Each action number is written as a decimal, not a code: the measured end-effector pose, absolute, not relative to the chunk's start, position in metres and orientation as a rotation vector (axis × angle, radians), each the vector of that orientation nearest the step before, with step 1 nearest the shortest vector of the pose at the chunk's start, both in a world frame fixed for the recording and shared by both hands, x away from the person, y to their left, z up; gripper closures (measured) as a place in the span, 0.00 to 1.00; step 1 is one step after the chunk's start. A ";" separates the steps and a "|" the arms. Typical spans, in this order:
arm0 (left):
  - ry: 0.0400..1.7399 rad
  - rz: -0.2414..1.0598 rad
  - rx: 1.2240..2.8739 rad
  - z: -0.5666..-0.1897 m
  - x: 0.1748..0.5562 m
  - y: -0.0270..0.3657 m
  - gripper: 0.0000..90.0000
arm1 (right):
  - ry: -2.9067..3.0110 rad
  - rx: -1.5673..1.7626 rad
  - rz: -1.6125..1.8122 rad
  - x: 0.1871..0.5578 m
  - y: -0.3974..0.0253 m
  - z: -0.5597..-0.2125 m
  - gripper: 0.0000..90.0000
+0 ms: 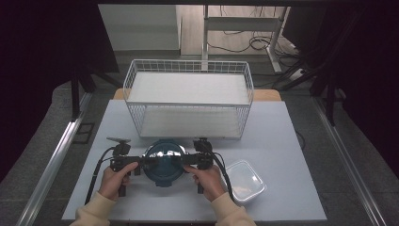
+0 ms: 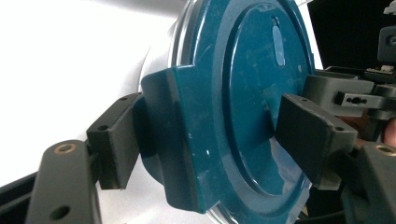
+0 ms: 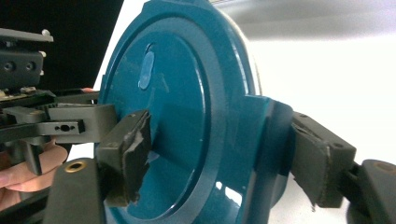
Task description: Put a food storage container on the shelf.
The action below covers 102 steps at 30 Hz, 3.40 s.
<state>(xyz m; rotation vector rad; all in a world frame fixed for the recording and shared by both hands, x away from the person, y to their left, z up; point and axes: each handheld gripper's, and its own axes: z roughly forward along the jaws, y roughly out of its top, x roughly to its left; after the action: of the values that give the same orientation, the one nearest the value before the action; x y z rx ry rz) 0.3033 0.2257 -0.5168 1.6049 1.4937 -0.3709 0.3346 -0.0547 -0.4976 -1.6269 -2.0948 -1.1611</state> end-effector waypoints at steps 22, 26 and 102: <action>1.487 -0.363 1.551 -0.514 0.294 0.231 0.36 | -2.028 -1.609 -1.242 0.328 -0.068 -0.496 0.41; 1.485 -0.361 1.546 -0.512 0.293 0.231 0.37 | -2.027 -1.609 -1.253 0.327 -0.069 -0.495 0.41; 1.239 -0.199 1.641 -0.357 0.330 0.188 0.38 | -2.166 -1.547 -1.491 0.342 -0.114 -0.339 0.42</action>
<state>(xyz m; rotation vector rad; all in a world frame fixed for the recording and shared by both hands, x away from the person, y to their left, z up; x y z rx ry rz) 0.3302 0.1882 -0.3574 1.6406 1.2385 -0.1993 0.3417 -0.1140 -0.3390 -1.5467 -2.1665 -1.4907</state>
